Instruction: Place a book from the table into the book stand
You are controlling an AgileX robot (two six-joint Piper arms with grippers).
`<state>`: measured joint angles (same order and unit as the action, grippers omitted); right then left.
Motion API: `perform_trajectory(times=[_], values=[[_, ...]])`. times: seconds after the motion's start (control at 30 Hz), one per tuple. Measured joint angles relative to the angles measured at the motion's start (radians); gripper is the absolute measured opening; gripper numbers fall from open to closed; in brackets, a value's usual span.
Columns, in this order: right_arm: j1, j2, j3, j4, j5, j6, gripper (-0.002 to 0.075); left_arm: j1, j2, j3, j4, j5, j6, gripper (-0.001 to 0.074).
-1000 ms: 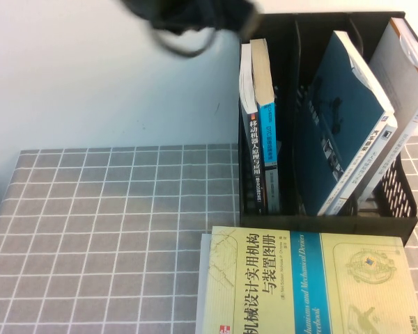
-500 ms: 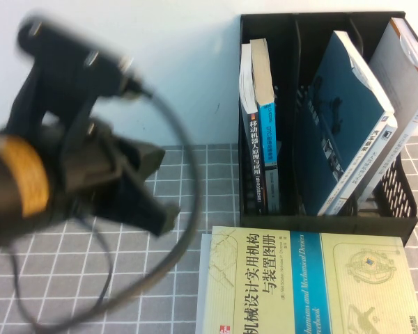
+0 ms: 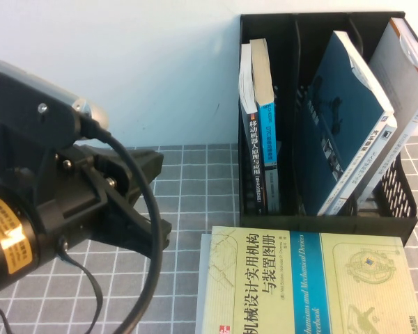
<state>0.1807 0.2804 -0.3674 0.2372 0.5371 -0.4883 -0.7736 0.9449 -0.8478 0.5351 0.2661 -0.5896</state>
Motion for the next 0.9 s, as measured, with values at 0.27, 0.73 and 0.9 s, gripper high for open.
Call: perform_trajectory(times=[0.27, 0.73, 0.9], values=[[0.000, -0.066, 0.066, 0.008, 0.077, -0.013, -0.0003, 0.000, 0.000, 0.000, 0.004, -0.051, -0.004, 0.0001], [0.000, -0.067, 0.068, 0.008, 0.090, -0.013, -0.0003, 0.000, 0.000, 0.000, 0.008, -0.055, -0.004, -0.0001], [0.000, -0.067, 0.068, 0.008, 0.091, -0.013, -0.0003, 0.000, 0.000, 0.000, 0.005, -0.055, -0.008, -0.0003]])
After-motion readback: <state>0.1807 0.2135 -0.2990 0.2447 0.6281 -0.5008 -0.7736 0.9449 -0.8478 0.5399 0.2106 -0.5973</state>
